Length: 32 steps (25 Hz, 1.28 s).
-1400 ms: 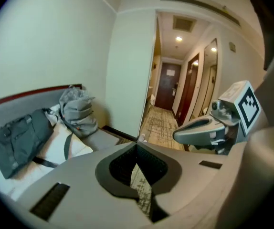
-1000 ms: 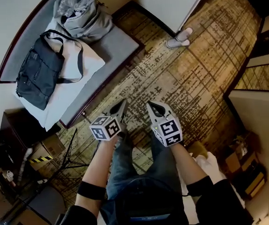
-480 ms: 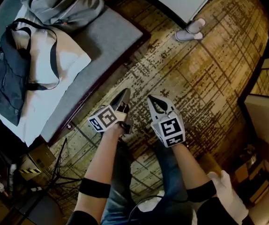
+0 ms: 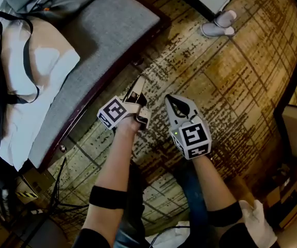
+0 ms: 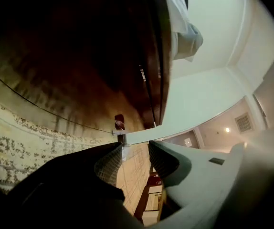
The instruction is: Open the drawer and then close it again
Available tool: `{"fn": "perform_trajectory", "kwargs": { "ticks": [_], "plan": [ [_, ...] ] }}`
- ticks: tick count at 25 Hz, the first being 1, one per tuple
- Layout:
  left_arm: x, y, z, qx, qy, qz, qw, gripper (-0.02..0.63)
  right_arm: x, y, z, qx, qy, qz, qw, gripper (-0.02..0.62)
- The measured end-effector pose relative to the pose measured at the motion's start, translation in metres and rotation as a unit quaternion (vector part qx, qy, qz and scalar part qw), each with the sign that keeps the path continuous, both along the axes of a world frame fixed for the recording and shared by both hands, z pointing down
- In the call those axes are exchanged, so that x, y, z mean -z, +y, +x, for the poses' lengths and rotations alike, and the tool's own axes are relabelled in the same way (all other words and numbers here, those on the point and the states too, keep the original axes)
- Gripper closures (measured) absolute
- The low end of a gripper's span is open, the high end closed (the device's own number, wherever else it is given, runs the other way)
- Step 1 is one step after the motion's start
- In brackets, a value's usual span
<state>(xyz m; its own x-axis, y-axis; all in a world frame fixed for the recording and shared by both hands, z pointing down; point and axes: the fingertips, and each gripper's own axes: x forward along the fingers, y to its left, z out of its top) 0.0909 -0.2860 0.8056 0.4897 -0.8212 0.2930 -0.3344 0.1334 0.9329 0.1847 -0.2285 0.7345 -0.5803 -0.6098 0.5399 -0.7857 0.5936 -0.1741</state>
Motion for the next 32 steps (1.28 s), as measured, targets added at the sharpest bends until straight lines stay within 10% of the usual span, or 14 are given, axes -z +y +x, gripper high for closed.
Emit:
{"fn": "perform_trajectory", "kwargs": {
  "ticks": [32],
  "plan": [
    [-0.045,-0.068,-0.011,0.142,0.093,0.081,0.9821,0.430,-0.061,-0.011,0.023,-0.006,-0.010,-0.002,1.000,0.594]
  ]
}}
